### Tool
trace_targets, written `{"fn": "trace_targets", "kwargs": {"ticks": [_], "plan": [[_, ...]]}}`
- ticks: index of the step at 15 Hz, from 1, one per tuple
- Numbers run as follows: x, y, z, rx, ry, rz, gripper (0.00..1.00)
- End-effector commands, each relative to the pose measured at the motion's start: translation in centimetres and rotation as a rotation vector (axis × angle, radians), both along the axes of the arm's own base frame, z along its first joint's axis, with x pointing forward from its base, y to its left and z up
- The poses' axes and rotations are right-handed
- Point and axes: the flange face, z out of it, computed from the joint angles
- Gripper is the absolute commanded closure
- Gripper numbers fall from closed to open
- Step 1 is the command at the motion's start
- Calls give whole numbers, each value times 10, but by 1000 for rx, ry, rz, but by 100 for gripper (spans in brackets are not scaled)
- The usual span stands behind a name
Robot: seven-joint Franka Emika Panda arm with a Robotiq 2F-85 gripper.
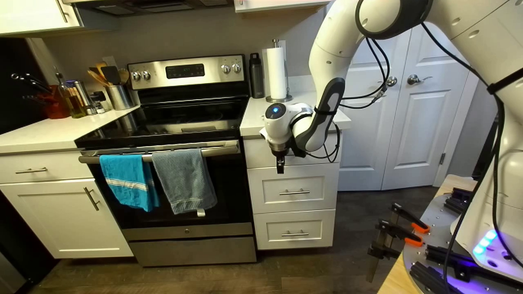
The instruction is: Open the first top drawer
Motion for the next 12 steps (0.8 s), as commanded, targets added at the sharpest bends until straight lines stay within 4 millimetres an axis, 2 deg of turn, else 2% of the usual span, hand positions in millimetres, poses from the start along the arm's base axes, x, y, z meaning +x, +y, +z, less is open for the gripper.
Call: {"fn": "trace_targets", "kwargs": {"ticks": [1,12], "plan": [[-23,10,5,17,77,7,0],[-29,26,0,49,277,80,0]]}}
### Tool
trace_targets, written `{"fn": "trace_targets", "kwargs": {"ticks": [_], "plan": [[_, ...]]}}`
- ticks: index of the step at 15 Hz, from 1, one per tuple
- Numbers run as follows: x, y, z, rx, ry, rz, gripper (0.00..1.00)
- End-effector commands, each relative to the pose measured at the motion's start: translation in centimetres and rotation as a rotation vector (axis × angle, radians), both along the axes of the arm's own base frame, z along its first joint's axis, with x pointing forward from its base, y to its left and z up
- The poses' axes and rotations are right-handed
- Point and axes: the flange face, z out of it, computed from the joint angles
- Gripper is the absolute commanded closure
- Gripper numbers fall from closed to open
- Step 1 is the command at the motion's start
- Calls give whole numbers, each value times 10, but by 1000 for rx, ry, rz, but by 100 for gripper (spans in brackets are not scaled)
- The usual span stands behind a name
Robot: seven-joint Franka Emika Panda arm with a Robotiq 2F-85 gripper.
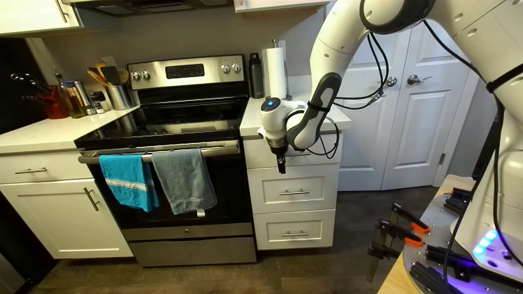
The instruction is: Open the first top drawer
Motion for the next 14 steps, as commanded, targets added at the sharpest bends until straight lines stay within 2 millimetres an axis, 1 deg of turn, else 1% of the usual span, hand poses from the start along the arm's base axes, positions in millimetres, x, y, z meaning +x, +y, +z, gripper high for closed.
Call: {"fn": "trace_targets", "kwargs": {"ticks": [1,7,14], "plan": [[-36,28,-8,38,152,27,0],[-40,40,-10,-29,216,96,0],[-47,45,-10,-47,297,167,0]]}}
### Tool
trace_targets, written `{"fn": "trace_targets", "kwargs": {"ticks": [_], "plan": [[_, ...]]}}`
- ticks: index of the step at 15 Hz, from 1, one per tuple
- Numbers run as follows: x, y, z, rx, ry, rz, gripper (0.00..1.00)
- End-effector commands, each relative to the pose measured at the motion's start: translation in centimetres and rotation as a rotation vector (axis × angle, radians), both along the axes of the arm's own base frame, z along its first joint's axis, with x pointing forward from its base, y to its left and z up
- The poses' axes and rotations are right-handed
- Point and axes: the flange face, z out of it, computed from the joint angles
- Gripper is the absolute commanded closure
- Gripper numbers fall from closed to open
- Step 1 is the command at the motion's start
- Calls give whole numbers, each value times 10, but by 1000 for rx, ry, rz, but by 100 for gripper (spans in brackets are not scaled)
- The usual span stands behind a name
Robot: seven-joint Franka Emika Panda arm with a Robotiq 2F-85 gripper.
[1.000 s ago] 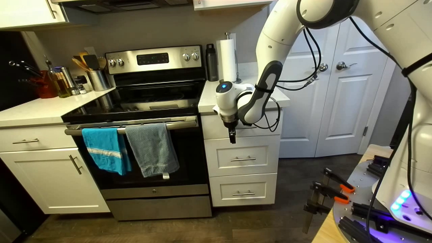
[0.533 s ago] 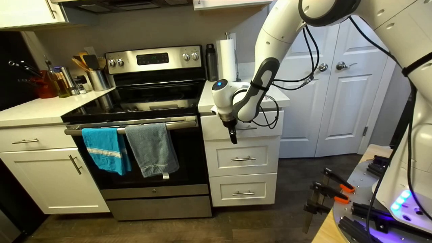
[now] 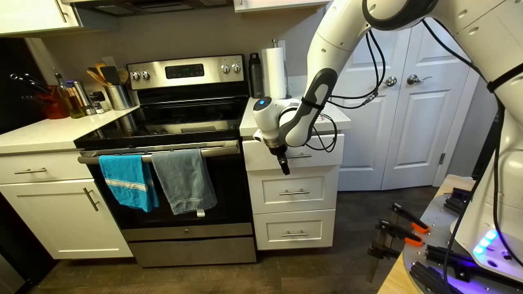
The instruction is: Open the first top drawer
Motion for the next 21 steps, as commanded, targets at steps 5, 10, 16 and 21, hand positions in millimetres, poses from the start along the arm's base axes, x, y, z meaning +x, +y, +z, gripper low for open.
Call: {"fn": "trace_targets", "kwargs": {"ticks": [5,10,16,21], "plan": [[-55,36,-20,-40,184,111,0],[-69,48,-25,-135,181,262,0],[-112,93,-25,-289,197,516,0],[-136,100,-21,-292,28,643,0]]}}
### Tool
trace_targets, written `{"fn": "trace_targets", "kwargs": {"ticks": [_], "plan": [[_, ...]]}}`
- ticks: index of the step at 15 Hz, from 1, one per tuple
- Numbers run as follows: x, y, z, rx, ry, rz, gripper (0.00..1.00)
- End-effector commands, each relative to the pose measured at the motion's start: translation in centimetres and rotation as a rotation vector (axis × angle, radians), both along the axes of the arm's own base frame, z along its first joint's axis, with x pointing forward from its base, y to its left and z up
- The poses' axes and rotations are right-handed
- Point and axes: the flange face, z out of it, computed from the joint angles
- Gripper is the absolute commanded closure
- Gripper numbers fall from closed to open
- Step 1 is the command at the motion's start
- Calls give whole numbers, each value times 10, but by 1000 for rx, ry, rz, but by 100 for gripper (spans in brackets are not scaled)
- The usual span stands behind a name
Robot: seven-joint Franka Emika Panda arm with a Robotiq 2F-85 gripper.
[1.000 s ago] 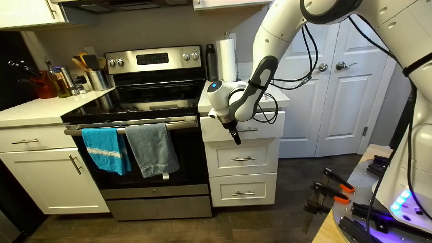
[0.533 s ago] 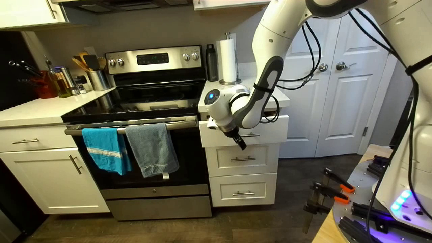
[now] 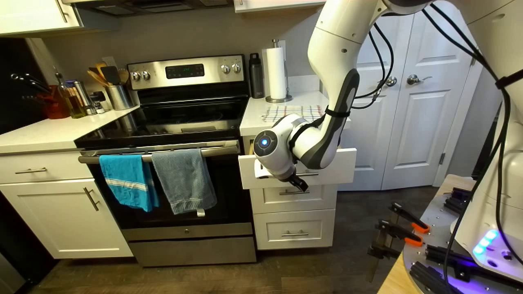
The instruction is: Open the first top drawer
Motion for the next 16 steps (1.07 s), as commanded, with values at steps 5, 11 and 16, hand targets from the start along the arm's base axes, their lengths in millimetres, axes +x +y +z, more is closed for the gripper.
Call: {"fn": "trace_targets", "kwargs": {"ticks": [5,11,16], "plan": [[-23,-10,7,189,-142,191,0],[-22,-27,23,411,-219,152,0],[-13,-20,60,600,-286,129,0]]}}
